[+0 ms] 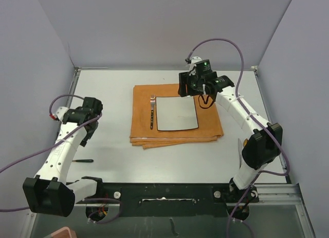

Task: Set the dinner table for one person
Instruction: Pick up the fork at the center of the board.

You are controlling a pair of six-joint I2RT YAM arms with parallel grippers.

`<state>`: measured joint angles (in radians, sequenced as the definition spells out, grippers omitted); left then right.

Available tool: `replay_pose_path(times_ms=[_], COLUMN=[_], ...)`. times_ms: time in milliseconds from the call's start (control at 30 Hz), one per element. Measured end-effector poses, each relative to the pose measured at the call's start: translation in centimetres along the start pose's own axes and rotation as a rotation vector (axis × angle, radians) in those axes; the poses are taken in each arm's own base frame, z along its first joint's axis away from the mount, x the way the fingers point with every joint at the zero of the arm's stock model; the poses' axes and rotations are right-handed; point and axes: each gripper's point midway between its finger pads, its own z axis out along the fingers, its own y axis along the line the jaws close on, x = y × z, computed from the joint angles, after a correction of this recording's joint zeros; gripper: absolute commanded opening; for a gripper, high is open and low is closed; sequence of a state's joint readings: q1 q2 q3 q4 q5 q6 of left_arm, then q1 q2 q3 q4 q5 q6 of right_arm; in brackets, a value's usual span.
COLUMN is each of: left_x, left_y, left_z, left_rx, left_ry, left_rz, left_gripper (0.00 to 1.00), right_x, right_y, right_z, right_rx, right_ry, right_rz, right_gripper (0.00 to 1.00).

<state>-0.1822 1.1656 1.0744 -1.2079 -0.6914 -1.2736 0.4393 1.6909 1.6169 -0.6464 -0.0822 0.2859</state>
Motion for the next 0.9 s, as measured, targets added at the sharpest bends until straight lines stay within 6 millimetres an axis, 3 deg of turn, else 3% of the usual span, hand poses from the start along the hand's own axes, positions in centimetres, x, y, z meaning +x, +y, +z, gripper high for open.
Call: replay_pose_path(times_ms=[200, 367, 533, 900], left_x=[-1.5, 0.9, 3.7, 4.3], left_y=[4.1, 7.4, 9.3, 11.4], left_z=[2.8, 5.2, 6.4, 8.6], left_rx=[-0.2, -0.32, -0.376, -0.419], left_ry=[0.037, 0.119, 0.202, 0.228], left_rz=[-0.192, -0.238, -0.236, -0.297], left_gripper=[0.62, 0.61, 0.6, 0.58], right_x=[0.7, 2.4, 3.3, 3.9], right_y=[3.3, 5.0, 5.1, 4.7], right_z=[0.3, 0.8, 0.9, 0.9], right_rx=[-0.04, -0.052, -0.038, -0.016], right_ry=[0.029, 0.086, 0.113, 0.13], right_rz=[-0.073, -0.113, -0.134, -0.145], right_gripper=[0.57, 0.57, 0.57, 0.57])
